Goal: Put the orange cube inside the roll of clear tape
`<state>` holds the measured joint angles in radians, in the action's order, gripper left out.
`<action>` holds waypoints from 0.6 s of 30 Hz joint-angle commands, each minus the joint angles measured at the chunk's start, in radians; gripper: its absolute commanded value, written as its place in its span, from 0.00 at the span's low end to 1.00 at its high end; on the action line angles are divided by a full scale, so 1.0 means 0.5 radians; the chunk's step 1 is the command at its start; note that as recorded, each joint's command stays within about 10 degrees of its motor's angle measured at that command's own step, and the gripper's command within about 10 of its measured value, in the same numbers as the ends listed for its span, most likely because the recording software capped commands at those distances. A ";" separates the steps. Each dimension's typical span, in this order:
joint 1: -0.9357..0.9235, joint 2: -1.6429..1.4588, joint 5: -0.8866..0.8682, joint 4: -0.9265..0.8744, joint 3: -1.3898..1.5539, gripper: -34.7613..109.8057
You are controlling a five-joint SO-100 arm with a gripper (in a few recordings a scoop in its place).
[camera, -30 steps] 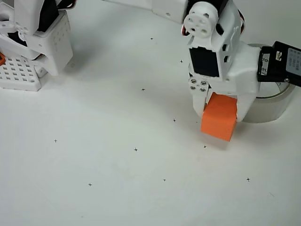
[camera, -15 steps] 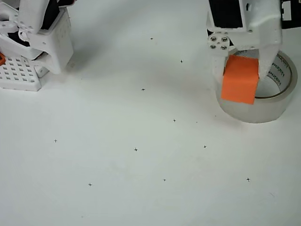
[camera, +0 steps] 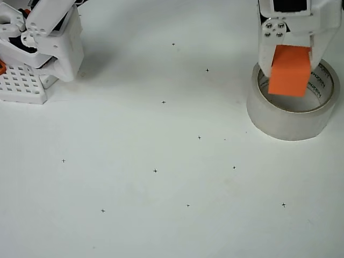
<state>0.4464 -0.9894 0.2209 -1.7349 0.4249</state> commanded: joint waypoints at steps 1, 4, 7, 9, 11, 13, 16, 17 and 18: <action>0.034 -0.083 0.043 -0.037 -0.215 0.36; 0.046 -0.083 0.049 -0.037 -0.255 0.36; 0.064 -0.064 0.052 -0.037 -0.270 0.36; 0.083 -0.006 0.052 -0.037 -0.331 0.36; 0.098 0.061 0.052 -0.037 -0.396 0.36; 0.107 0.114 0.052 -0.037 -0.451 0.36; 0.114 0.147 0.055 -0.037 -0.500 0.39; 0.114 0.147 0.058 -0.037 -0.506 0.40; 0.114 0.147 0.061 -0.037 -0.509 0.41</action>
<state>0.4832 -0.8682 0.2408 -1.7426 0.2500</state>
